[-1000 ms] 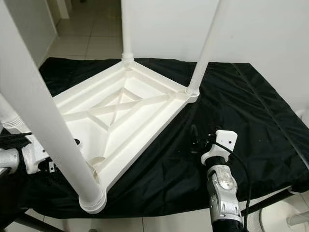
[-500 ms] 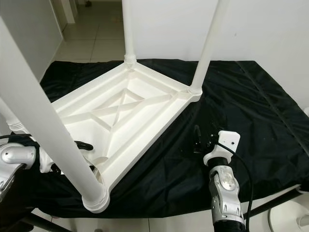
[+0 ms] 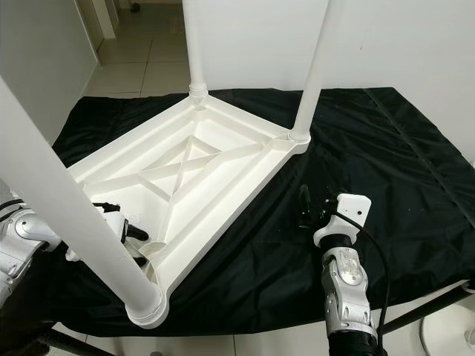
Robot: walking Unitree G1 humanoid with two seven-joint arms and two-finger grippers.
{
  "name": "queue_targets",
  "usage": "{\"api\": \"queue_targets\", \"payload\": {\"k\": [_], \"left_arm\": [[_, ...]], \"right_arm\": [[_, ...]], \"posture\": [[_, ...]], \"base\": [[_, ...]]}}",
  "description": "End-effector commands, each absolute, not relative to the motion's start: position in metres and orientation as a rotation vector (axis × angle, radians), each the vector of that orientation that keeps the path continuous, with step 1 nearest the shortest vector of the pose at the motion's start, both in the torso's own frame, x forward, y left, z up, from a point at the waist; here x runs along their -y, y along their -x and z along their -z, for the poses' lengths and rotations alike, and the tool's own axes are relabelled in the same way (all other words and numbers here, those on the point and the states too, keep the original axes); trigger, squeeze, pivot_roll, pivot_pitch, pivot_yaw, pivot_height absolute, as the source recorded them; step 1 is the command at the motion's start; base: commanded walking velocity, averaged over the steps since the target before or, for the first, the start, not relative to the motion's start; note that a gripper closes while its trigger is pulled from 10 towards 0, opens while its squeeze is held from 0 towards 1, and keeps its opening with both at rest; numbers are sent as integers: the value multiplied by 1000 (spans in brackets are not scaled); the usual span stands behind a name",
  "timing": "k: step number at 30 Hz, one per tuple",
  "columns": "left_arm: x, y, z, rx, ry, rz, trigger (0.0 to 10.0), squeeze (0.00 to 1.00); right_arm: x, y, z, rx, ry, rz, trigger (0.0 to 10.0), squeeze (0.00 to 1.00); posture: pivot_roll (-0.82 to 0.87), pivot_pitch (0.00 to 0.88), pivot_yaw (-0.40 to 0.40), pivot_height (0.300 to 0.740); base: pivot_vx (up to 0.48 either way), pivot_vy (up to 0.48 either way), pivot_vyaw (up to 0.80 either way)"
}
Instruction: Building children table
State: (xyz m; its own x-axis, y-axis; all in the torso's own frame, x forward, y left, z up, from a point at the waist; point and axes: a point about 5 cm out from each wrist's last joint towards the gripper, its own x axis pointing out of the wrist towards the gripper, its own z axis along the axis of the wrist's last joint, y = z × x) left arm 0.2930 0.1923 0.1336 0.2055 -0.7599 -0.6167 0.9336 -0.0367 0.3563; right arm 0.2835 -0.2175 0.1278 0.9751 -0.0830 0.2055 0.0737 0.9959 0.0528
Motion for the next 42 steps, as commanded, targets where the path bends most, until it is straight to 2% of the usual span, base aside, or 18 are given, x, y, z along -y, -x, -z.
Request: {"api": "queue_targets", "payload": {"k": [1,2,16,22,28,29,30,31,32,33,34,41,42], "left_arm": [[-191,-296,-133,-270,-811,1375,784,0],[-191,-296,-132,-269,-807,1378,0,0],[-168,-304,-131,-170,-709,1287,0,0],[-139,-314,-136,-70,-664,1206,0,0],[-131,-319,-137,-45,-663,1166,0,0],[-129,-321,-138,-42,-664,1152,2078,0],[-129,-321,-138,-42,-664,1152,2078,0],[-128,-322,-138,-36,-669,1139,7137,0],[-128,-324,-139,-33,-671,1126,9059,0],[-128,-324,-139,-33,-671,1126,9059,0],[-131,-330,-143,-29,-667,1074,10000,0],[-135,-339,-145,-58,-639,978,10000,0],[-135,-340,-145,-68,-615,973,10000,298]], "right_arm": [[218,-284,-127,207,-42,89,10000,0],[218,-284,-127,209,-42,90,10000,0],[220,-286,-128,219,-49,108,10000,0],[219,-289,-129,219,-55,119,10000,0],[219,-290,-128,213,-56,134,10000,0],[220,-290,-128,209,-56,139,10000,0],[220,-290,-128,209,-56,139,10000,0],[220,-289,-127,201,-57,144,10000,0],[221,-289,-126,195,-54,152,10000,0],[221,-289,-126,195,-54,152,10000,0],[227,-287,-124,186,-48,181,10000,0],[229,-285,-124,186,-44,191,10000,0],[228,-285,-124,187,-44,191,10000,0]], "posture": [[-19,26,59,740],[-18,25,60,740],[-17,26,61,740],[-20,28,55,740],[-20,29,55,740],[-20,29,55,740],[-20,29,55,740],[-20,29,55,740],[-20,29,55,740],[-20,29,55,740],[-28,33,51,740],[-30,34,51,740],[-30,35,49,740]], "base": [[0,0,0],[0,0,0],[0,0,0],[0,0,0],[0,0,0],[0,0,0],[0,0,0],[0,0,0],[0,0,0],[0,0,0],[0,0,0],[0,0,0],[0,0,0]]}}
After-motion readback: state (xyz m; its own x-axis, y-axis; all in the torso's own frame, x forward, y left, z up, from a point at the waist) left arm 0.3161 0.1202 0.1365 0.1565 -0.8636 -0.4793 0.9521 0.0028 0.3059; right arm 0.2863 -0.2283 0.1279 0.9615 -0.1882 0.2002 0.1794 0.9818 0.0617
